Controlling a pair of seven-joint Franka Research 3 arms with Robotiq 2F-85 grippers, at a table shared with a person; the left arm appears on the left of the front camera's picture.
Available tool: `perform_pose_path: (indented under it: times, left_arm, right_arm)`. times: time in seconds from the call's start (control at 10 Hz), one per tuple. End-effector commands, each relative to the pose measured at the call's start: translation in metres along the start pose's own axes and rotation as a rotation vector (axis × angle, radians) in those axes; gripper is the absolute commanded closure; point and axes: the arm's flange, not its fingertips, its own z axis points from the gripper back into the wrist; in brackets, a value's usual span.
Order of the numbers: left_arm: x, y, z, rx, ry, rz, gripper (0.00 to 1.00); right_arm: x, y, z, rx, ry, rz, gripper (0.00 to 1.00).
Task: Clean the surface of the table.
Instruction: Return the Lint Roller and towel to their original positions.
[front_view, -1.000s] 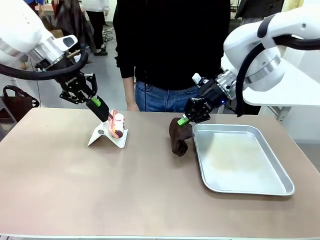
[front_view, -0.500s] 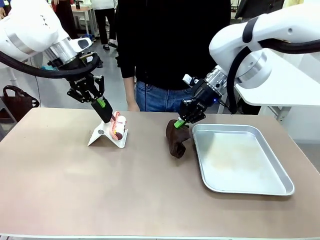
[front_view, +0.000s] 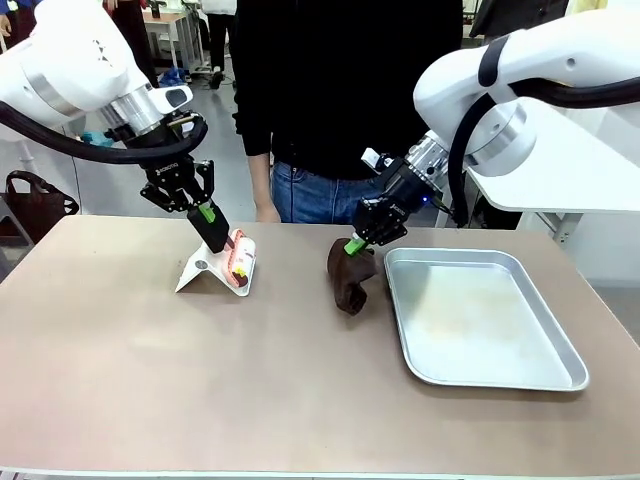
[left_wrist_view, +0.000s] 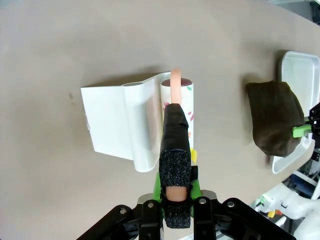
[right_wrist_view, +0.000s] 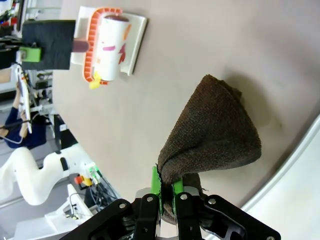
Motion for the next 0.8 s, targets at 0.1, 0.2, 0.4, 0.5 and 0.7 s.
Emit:
perform_pose_path:
  times: [0.1,0.2,0.4,0.5,0.7]
  left_arm:
    - [0.008,0.002,-0.009,0.028,0.036,0.033,0.78]
    - [0.009,0.003,-0.012,0.026,0.049,0.041,0.78]
    - [0.012,0.004,-0.016,0.026,0.062,0.046,0.78]
    - [0.012,0.004,-0.016,0.023,0.064,0.05,0.78]
    - [0.014,0.003,-0.017,0.018,0.068,0.064,0.78]
  right_arm:
    - [0.006,0.004,-0.002,-0.013,0.012,0.03,0.9]
    - [0.007,0.004,-0.002,-0.012,0.014,0.034,0.9]
    - [0.008,0.003,-0.003,-0.013,0.018,0.038,0.9]
    - [0.008,0.003,-0.004,-0.012,0.016,0.039,0.9]
    - [0.009,0.001,-0.005,-0.005,0.022,0.034,0.9]
